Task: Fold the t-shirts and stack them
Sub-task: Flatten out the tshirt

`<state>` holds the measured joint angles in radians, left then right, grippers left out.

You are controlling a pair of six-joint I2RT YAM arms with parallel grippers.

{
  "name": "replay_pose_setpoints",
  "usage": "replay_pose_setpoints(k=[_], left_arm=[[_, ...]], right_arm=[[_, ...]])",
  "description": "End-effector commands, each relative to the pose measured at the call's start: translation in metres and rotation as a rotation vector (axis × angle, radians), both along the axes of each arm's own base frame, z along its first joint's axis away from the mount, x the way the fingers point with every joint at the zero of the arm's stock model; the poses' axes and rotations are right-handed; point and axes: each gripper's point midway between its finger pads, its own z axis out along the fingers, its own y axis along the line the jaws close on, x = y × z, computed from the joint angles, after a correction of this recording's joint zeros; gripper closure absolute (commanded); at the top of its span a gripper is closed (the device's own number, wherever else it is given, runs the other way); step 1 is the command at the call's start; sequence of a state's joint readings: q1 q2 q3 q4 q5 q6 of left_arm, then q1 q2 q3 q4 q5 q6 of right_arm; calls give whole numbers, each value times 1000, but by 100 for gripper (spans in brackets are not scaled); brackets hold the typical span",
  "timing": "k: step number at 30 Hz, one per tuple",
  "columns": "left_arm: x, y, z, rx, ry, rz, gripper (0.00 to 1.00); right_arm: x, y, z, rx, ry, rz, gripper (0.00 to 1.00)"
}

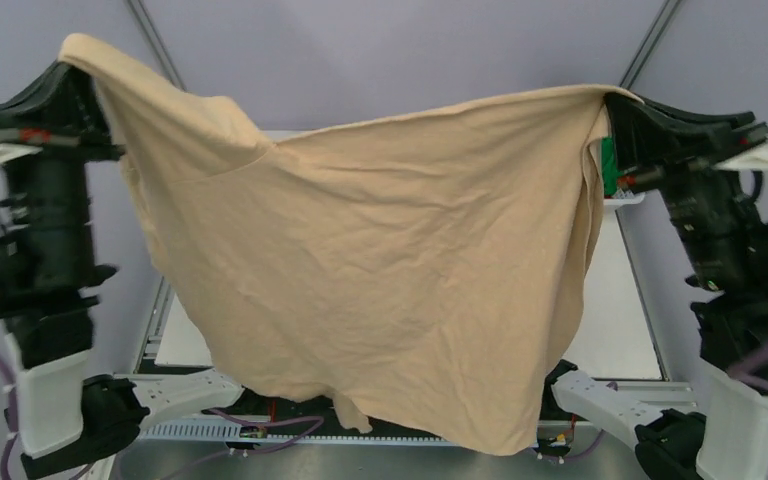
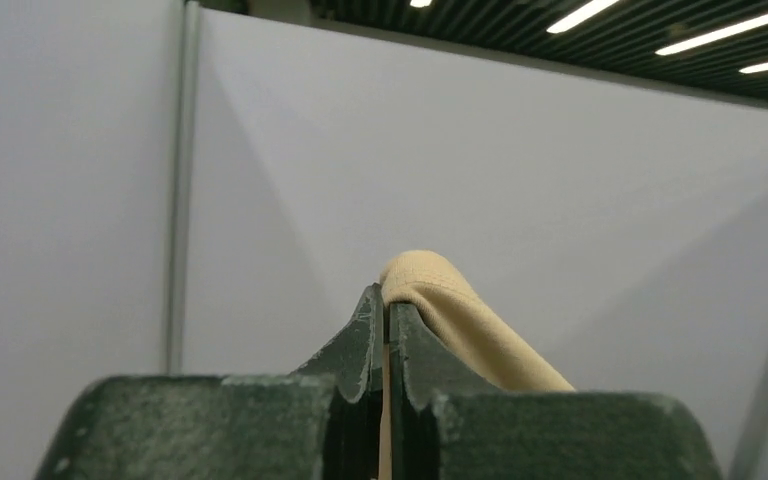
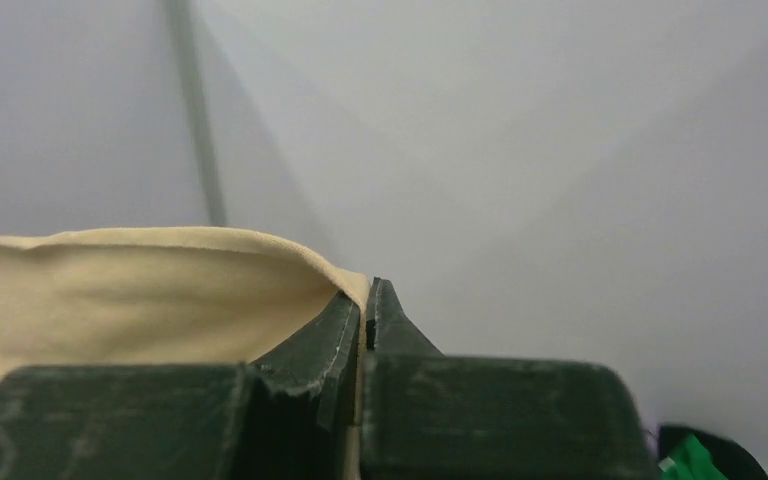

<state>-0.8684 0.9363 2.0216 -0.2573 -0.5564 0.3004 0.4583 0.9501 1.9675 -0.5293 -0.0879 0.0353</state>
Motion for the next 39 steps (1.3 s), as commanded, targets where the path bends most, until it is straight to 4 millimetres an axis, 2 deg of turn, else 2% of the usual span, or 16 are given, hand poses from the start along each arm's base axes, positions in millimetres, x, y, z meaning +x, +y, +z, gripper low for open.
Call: replay_pose_setpoints(k=[1,3,4,6,10,11,12,14,15,16,18,19,21,28,35,39], left_arm=[[110,-22,-46,93,179,589,100],[163,-26,-76,119,292,643,100],[187,-11,-87,149,331,675,100],[259,-14,-149,184,501,652,100],[356,-22,-278,306,671,659,92],[371,-25,-302,316,706,646,83],[398,-28,-351,370,801,631,81],[432,-33,-417,378,935,590,70],[442,-32,-436,385,977,580,53],[455,-34,-469,404,1058,575,45],[464,-32,-500,406,1153,579,17],[466,-33,-505,396,1170,563,5],[467,-38,-511,372,1182,526,1],[437,-58,-477,242,1151,365,0],[348,-73,-489,50,1276,207,0],[284,-98,-517,-106,1346,8,0]], right_arm=[[134,-34,-84,-28,319,-501,100],[172,-48,-131,-67,438,-668,100],[190,-50,-155,-92,494,-706,100],[225,-59,-212,-104,624,-730,97],[285,-65,-340,-111,909,-668,95],[300,-64,-368,-120,955,-662,92],[314,-63,-393,-140,997,-659,88],[342,-66,-432,-167,1066,-687,67],[355,-68,-456,-206,1106,-706,50],[366,-69,-467,-235,1122,-714,42],[378,-69,-475,-281,1139,-730,31],[380,-69,-477,-294,1142,-738,22],[378,-65,-474,-302,1137,-726,1],[351,-36,-454,-200,1133,-551,0],[287,6,-463,-117,1181,-365,0],[242,41,-496,-149,1256,-252,0]])
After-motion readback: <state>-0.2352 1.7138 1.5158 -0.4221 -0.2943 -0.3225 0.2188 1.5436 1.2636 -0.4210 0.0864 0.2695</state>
